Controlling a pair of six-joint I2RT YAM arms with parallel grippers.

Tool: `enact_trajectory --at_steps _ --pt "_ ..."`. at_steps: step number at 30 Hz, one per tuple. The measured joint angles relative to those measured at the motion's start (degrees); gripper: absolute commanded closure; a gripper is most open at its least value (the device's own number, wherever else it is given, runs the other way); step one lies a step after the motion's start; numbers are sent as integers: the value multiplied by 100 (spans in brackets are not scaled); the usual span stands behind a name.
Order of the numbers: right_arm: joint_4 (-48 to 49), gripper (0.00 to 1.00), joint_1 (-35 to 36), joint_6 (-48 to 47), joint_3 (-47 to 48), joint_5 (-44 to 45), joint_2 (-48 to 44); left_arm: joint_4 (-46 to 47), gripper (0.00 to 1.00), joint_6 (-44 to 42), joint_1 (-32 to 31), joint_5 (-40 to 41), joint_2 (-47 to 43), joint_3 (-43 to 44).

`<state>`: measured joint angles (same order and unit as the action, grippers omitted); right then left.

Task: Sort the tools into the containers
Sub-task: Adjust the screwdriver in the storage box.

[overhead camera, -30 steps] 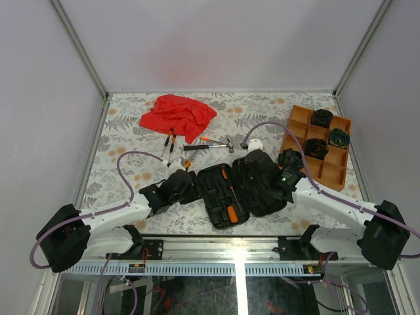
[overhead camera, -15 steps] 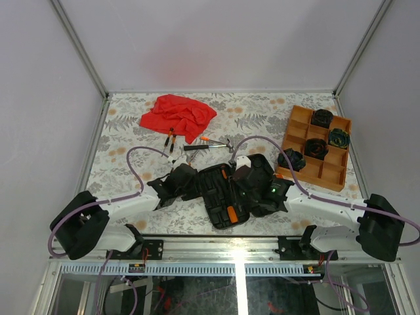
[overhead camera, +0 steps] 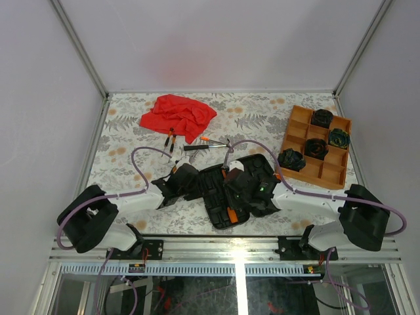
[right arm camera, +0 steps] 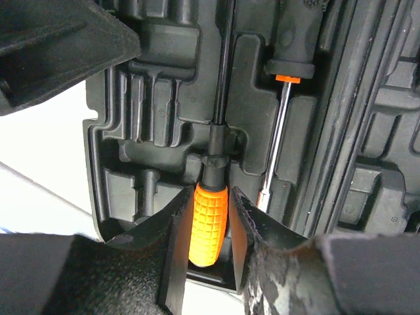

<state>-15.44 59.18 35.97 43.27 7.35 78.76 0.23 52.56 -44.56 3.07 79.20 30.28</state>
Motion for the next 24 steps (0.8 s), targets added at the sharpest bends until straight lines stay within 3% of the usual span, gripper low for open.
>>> enact_trajectory --at_steps 21,24 --pt "-426 76 20 -74 566 -90 841 114 68 42 11 -26 81 0" --pt "-717 82 20 -57 826 -87 1054 114 68 44 11 -26 83 0"
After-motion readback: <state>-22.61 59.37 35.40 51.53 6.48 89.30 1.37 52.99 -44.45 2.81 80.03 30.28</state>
